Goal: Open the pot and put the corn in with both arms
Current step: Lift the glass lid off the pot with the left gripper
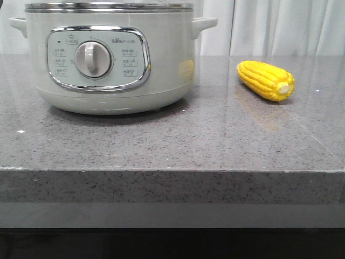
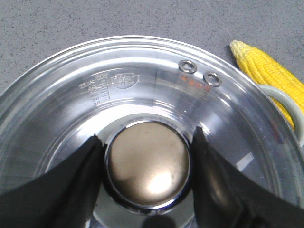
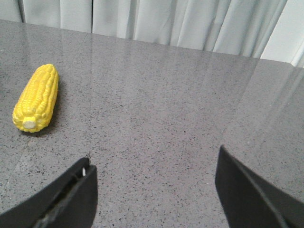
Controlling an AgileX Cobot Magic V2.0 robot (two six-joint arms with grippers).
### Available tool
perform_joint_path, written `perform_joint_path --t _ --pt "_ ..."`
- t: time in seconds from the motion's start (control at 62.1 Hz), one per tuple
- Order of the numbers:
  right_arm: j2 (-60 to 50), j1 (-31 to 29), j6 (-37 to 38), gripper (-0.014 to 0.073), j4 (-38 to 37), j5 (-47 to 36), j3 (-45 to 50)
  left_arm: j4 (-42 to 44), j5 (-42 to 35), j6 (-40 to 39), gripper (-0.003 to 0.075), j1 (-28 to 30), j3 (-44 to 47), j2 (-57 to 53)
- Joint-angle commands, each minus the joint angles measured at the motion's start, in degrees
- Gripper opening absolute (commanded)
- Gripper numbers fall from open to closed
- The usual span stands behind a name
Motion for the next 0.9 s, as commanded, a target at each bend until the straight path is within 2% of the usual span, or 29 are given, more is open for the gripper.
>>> perform_joint_path --t 0.0,0.306,0.564,0.692,0.886 --pt "0.8 -0.2 -0.5 0.0541 -1.0 -4.8 -1.9 -0.4 -3.3 -0.1 0.0181 -0.2 -1.9 -2.5" --pt "0.8 -0.2 -0.5 0.0541 -1.0 -5.0 -1.9 -0.3 -6.5 -0.1 0.0181 -0.2 -1.9 -6.7" --pt "0.8 -0.2 -0.5 0.0541 -1.0 -5.6 -1.9 2.8 -3.9 -0.1 0.0181 -0.1 -0.9 -14.2" --pt "0.8 -0.2 -0.5 0.0541 -1.0 -5.8 -1.9 5.9 -3.9 -0.7 0.0181 -0.1 6.4 -22.5" --pt "0.9 -0.2 -0.5 0.0541 -0.7 -5.8 -1.9 6.3 -4.2 -2.1 0.0181 -0.1 18.7 -34.6"
